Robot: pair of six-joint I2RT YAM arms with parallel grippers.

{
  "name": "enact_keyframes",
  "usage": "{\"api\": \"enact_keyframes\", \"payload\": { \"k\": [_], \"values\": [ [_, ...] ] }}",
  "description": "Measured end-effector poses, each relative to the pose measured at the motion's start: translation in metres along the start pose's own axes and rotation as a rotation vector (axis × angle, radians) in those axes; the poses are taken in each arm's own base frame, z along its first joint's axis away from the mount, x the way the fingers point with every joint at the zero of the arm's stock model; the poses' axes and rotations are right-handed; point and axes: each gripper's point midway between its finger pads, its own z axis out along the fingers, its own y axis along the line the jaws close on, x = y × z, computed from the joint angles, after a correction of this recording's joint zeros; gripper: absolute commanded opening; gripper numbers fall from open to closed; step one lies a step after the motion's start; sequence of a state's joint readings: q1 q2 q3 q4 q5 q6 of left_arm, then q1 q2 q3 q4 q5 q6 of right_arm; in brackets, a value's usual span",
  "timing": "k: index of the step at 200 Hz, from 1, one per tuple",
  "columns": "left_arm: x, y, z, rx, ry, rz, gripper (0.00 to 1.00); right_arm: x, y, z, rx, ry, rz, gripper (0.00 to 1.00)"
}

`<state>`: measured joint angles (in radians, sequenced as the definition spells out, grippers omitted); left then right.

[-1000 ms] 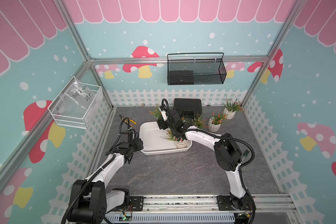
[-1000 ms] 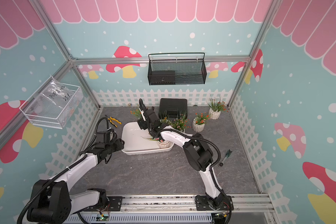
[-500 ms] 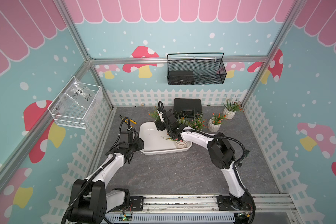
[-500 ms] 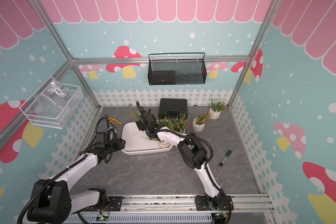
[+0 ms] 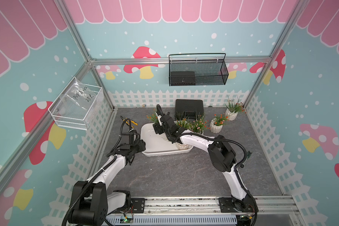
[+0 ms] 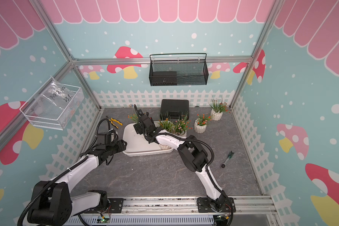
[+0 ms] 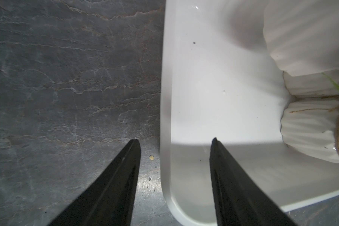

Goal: Put the potted gypsophila into the storage box
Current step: Place the baby's breath potted plant at the storage box.

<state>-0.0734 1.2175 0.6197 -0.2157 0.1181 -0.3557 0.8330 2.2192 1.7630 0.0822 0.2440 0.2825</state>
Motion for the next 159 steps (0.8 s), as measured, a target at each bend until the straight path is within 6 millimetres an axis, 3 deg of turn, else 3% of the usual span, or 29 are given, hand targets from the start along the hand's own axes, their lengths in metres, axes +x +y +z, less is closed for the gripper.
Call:
{"api": "enact_keyframes", "payload": {
  "k": [45, 123, 159],
  "values": [
    [0.0, -0.003, 0.0, 0.018, 0.003, 0.0, 0.57, 0.011, -0.001, 0.003, 0.0, 0.021, 0.023, 0.68],
    [0.002, -0.005, 0.0, 0.033, 0.011, -0.007, 0.57, 0.046, 0.014, 0.015, -0.039, 0.087, 0.034, 0.69],
    [0.003, -0.006, 0.0, 0.034, 0.013, -0.007, 0.57, 0.049, 0.011, 0.014, -0.011, 0.091, 0.034, 0.69]
  ]
}}
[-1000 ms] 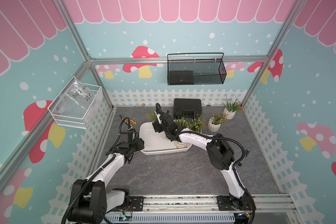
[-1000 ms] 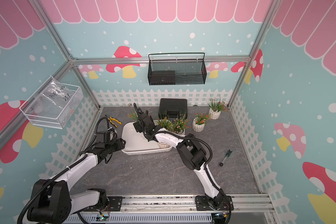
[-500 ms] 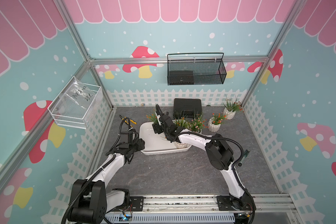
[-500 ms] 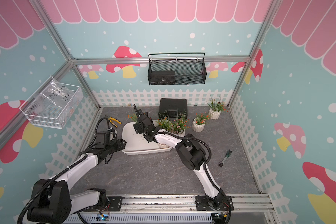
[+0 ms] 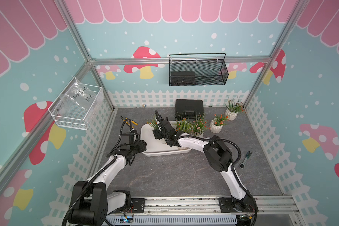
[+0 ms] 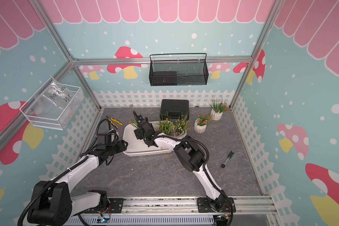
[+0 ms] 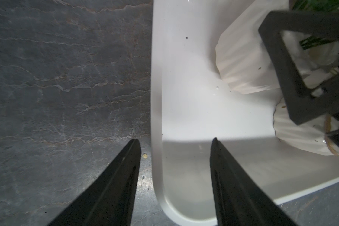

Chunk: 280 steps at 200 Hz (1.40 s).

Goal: Put the potted gypsophila into the storage box
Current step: Place the baby's breath potted plant at the storage box.

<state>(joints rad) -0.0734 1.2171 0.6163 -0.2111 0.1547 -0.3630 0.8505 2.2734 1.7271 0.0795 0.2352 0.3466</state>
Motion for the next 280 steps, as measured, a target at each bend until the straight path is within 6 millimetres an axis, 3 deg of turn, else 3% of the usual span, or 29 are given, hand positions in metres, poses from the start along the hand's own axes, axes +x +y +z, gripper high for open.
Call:
{"api": "enact_keyframes", "payload": {
  "k": [111, 174, 238, 259, 280],
  "values": [
    [0.001, -0.001, 0.0, 0.004, 0.004, 0.001, 0.57, 0.005, -0.06, 0.01, 0.149, 0.012, 0.068, 0.71],
    [0.001, -0.001, 0.0, 0.004, 0.004, 0.001, 0.57, 0.001, -0.059, 0.019, 0.157, 0.01, 0.07, 0.87],
    [0.001, -0.001, 0.0, 0.004, 0.004, 0.001, 0.57, -0.002, -0.053, 0.021, 0.128, 0.033, 0.059, 0.92],
    [0.001, -0.001, 0.0, 0.004, 0.004, 0.001, 0.57, -0.006, -0.049, 0.015, 0.113, 0.04, 0.047, 0.92],
    [0.0, -0.001, -0.001, 0.006, 0.0, 0.001, 0.57, -0.028, -0.041, -0.004, 0.086, 0.008, 0.038, 0.9]
  ]
}}
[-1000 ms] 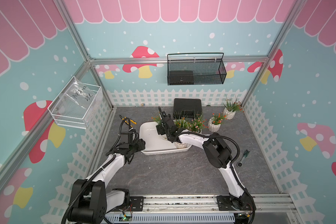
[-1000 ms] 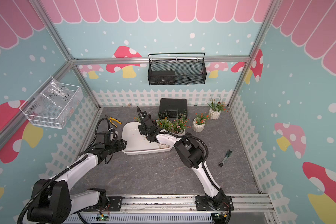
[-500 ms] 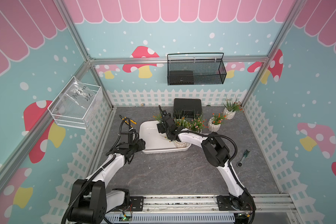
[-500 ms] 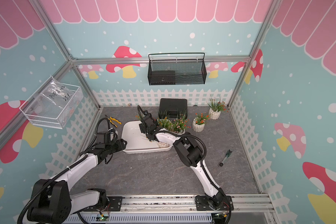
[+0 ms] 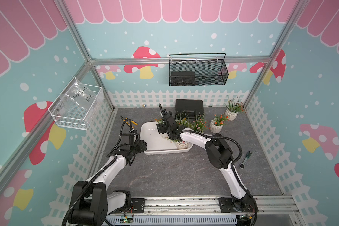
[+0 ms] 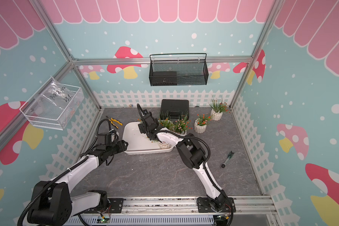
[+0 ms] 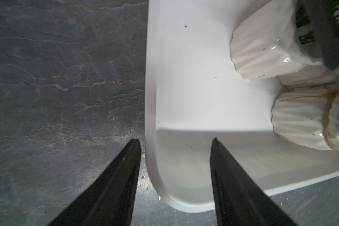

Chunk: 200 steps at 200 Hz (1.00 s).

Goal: Put the potted gypsophila into the storage box
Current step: Place the baby's breath potted plant at the storage box, then pick up the baby's breath potted plant from the center of the board.

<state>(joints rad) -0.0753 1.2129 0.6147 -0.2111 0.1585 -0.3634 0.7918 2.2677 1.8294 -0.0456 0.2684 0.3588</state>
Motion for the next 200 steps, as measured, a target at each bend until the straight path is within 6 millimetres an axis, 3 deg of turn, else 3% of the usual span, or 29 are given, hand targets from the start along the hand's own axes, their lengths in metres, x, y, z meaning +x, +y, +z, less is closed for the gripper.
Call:
{"api": "enact_keyframes", "payload": {
  "k": [19, 42, 83, 109, 151, 177, 200],
  "values": [
    [-0.002, -0.002, -0.003, 0.007, -0.012, 0.004, 0.57, -0.027, 0.006, -0.031, -0.036, -0.042, -0.005, 0.89],
    [-0.006, -0.008, -0.011, 0.026, -0.048, 0.015, 0.57, -0.058, 0.006, -0.083, -0.075, -0.104, -0.011, 0.86],
    [-0.017, -0.019, -0.041, 0.083, -0.184, 0.035, 0.57, -0.085, -0.013, -0.172, -0.136, -0.196, -0.023, 0.83],
    [-0.026, -0.032, -0.066, 0.15, -0.304, 0.058, 0.58, -0.071, -0.04, -0.208, -0.164, -0.201, -0.013, 0.8],
    [-0.031, -0.069, -0.104, 0.345, -0.472, 0.136, 0.59, -0.016, -0.109, -0.252, -0.154, -0.164, 0.052, 0.79],
    [-0.028, -0.099, -0.115, 0.479, -0.493, 0.195, 0.59, 0.014, -0.14, -0.281, -0.108, -0.153, 0.092, 0.85],
    [-0.017, -0.122, -0.111, 0.565, -0.448, 0.24, 0.59, 0.036, -0.157, -0.289, -0.064, -0.117, 0.123, 0.92]
  ]
}}
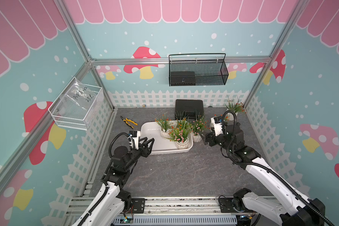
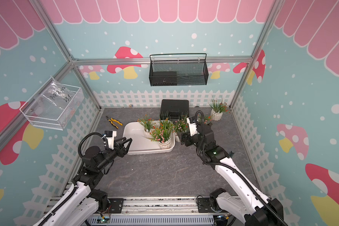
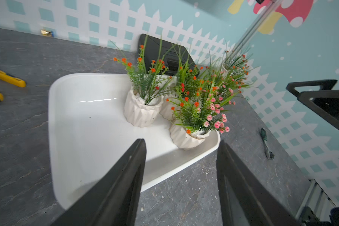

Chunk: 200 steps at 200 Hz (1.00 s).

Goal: Put the potted gypsophila into the storage box
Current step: Pick up the baby's breath potted plant from the center of the board.

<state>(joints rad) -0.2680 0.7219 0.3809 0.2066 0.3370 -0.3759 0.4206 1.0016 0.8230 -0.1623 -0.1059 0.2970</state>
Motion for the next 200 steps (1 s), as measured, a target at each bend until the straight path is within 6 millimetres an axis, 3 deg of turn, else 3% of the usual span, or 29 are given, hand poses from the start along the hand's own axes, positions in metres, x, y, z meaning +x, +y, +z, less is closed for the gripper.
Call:
{"api": "enact_keyframes", "payload": {
  "k": [48, 88, 133, 171, 200],
  "values": [
    [0.033, -0.031, 0.023, 0.124, 0.148, 0.007, 0.59, 0.059, -0.037, 0.015, 0.101, 0.184, 0.066, 0.95],
    [0.035, -0.037, 0.027, 0.152, 0.158, -0.022, 0.59, 0.103, -0.046, 0.041, 0.103, 0.303, 0.048, 0.96],
    [0.042, -0.054, 0.031, 0.217, 0.179, -0.086, 0.59, 0.117, -0.054, 0.072, 0.101, 0.298, 0.017, 0.97],
    [0.049, -0.054, 0.032, 0.22, 0.202, -0.072, 0.59, 0.13, -0.061, 0.096, 0.108, 0.305, 0.0, 0.99],
    [0.052, -0.053, 0.033, 0.217, 0.211, -0.057, 0.59, 0.129, -0.063, 0.108, 0.103, 0.278, -0.016, 0.99]
  ]
}}
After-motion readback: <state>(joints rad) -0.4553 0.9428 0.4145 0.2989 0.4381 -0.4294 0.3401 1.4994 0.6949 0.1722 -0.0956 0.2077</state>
